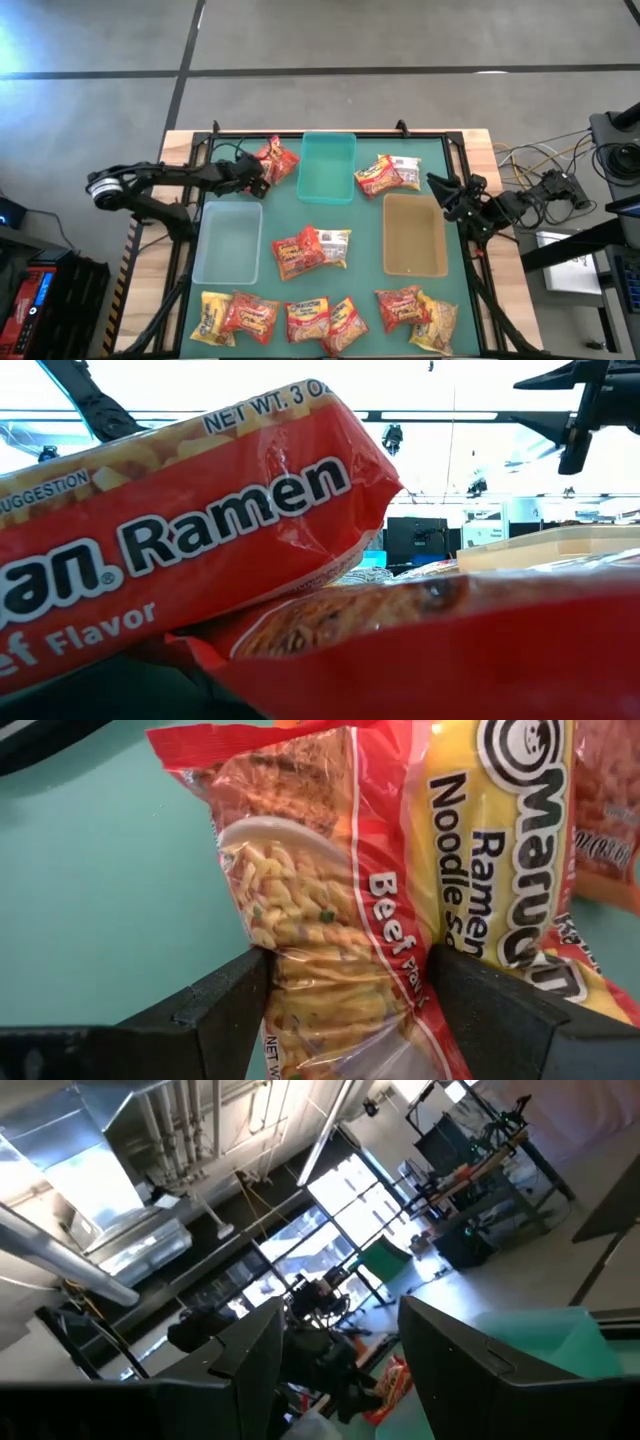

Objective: Sort Maruchan noodles
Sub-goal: Put the red noodle pack into the white transparent bin

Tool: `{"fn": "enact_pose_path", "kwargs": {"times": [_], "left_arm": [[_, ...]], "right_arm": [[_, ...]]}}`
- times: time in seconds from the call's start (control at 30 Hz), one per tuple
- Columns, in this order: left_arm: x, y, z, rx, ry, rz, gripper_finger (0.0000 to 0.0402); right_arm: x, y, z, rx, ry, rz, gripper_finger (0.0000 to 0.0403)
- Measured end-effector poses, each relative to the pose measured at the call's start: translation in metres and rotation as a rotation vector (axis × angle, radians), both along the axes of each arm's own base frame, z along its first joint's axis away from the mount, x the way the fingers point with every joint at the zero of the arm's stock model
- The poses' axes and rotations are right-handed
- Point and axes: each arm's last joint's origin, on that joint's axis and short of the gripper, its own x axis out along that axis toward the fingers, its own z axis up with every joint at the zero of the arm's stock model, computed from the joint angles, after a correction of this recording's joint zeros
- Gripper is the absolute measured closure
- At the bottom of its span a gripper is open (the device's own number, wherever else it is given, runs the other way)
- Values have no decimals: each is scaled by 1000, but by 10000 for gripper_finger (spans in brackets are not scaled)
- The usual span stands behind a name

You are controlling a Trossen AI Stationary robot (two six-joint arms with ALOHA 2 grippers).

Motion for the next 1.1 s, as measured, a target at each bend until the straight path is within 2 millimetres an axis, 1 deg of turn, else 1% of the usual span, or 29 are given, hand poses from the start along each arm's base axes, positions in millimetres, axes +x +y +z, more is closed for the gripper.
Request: {"fn": "enact_pose_path", "kwargs": {"times": [0.23, 0.37, 0.5, 0.63, 0.77, 0.83, 1.0, 1.1], "left_arm": [[9, 3, -3, -16, 27, -4, 138], [11, 3, 2, -27, 21, -6, 138], [11, 3, 7, -44, 22, -21, 138], [11, 2, 11, -56, 24, -51, 138], [10, 1, 16, -58, 8, -73, 138], [11, 1, 20, -49, -11, -75, 138], [15, 2, 32, -44, -80, -102, 138], [18, 3, 39, -46, -126, -117, 138]], "right_arm": [[-1, -1, 4, 2, -14, -11, 216], [0, -1, 23, -36, -1, -30, 216], [11, 4, 39, -100, 119, -33, 216], [26, 9, 49, -77, 225, -29, 216], [52, 16, 45, -60, 399, -44, 216], [62, 16, 44, -34, 452, -59, 216], [87, 14, 43, -16, 525, -111, 216], [105, 12, 41, -30, 589, -98, 216]]}}
